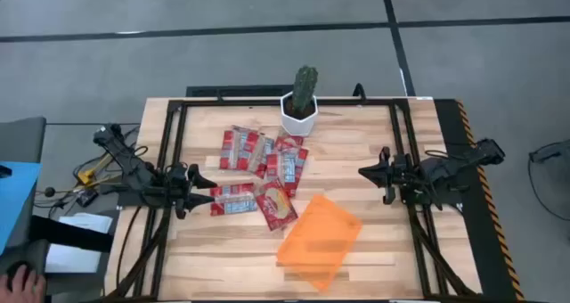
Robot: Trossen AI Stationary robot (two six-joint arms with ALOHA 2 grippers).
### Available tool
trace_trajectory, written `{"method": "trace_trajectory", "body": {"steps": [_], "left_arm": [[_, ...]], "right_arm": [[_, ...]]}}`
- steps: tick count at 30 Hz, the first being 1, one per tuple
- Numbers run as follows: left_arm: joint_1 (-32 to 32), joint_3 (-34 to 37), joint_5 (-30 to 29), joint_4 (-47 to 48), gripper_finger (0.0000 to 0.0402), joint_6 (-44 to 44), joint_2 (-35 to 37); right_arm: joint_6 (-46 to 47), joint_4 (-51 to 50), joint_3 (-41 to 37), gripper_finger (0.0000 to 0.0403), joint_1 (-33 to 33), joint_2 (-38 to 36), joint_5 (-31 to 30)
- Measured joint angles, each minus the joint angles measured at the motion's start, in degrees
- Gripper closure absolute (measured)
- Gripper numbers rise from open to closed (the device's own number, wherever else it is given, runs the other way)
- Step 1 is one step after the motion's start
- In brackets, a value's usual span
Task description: Sort popcorn bags into baskets
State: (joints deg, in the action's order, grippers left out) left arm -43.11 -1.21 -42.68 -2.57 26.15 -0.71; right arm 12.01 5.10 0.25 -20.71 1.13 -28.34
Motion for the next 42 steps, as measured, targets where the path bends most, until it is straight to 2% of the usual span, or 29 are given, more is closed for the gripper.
{"method": "trace_trajectory", "body": {"steps": [38, 42], "left_arm": [[0.02, 0.00, -0.07, 0.01, 0.0131, 0.00, 0.00], [0.10, 0.06, -5.56, -0.45, 0.0131, 0.00, -0.02]], "right_arm": [[0.00, 0.00, 0.02, 0.0353, 0.00, 0.00, 0.00], [0.01, 0.00, 0.00, 0.0353, 0.01, 0.00, -0.02]]}}
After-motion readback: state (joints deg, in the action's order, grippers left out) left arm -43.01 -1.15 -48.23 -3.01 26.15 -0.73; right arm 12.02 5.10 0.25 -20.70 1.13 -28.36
